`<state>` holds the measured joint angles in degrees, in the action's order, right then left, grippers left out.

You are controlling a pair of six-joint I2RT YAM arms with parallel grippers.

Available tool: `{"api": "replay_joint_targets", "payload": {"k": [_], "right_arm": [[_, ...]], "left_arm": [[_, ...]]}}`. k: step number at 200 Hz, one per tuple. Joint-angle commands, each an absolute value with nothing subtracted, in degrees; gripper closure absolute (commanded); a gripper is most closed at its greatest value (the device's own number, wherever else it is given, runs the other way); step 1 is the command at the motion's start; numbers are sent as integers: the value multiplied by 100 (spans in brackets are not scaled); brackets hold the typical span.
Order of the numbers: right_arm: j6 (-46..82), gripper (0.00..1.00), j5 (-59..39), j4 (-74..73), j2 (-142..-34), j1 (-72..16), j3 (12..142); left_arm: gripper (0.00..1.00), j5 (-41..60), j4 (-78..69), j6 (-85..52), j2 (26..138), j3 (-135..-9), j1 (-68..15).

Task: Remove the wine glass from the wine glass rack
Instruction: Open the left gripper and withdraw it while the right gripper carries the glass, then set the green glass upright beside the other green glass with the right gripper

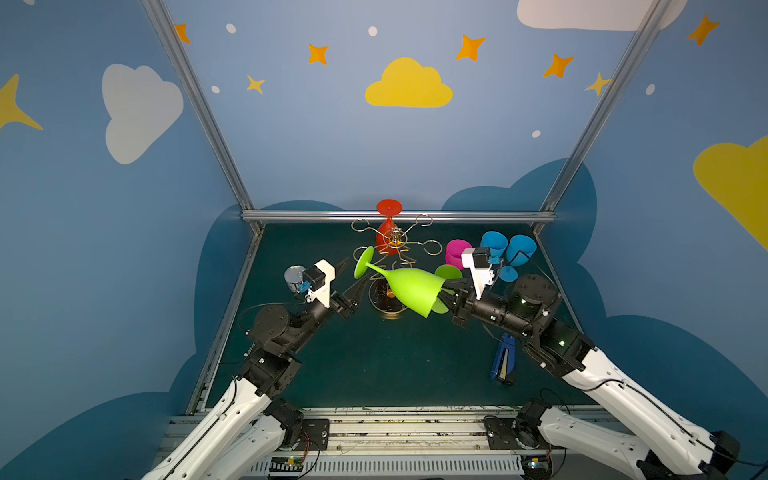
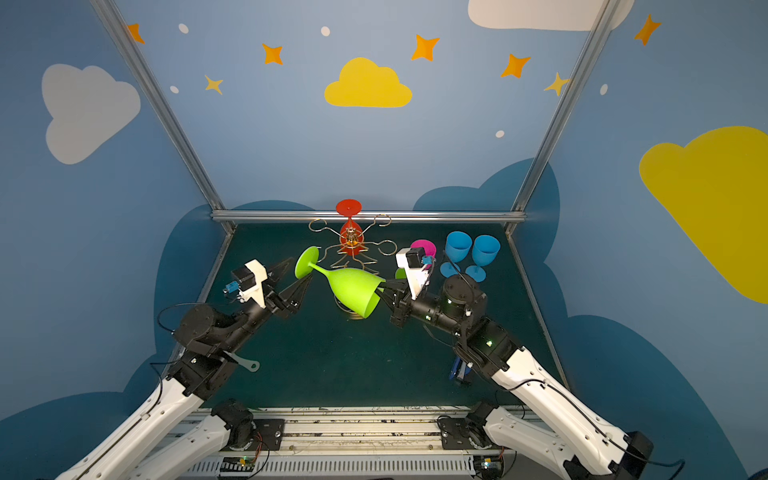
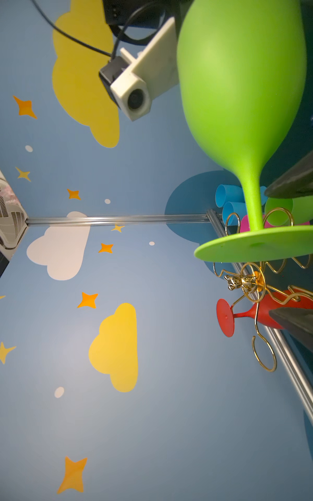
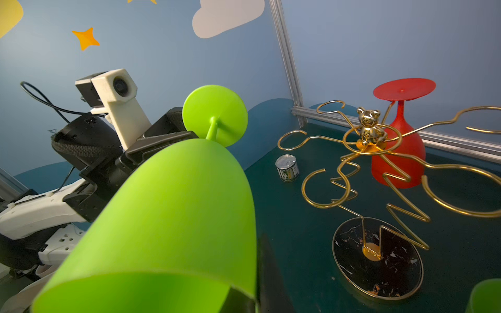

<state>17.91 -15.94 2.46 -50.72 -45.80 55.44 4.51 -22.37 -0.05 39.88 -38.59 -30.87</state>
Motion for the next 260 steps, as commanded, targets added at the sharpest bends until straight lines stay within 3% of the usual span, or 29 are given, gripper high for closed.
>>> {"api": "replay_joint_targets", "payload": {"k": [1,38,98,162,260], "right_arm": [[1484,100,-1121,578,-4663,-4533,5830],[1068,100,-393,1563,-4257,-4495,6112],[641,100,-178,2760,-3879,-4509,6326],[1020,100,-516,4151,-4380,-4678,6124],[2389,100,975,6465,-4272,-4557,5704]], "left_arm": [[24,-28,-2234,-13,3818,-3745,-3085],[11,-781,-2206,11,3614,-3536,-3047],[3,-1902,-2145,-281,3780,-3670,-2279],[3,-1401,-2080,-1071,4030,-3632,-751],[2,-1003,-2098,-1500,3896,-3136,47]]}}
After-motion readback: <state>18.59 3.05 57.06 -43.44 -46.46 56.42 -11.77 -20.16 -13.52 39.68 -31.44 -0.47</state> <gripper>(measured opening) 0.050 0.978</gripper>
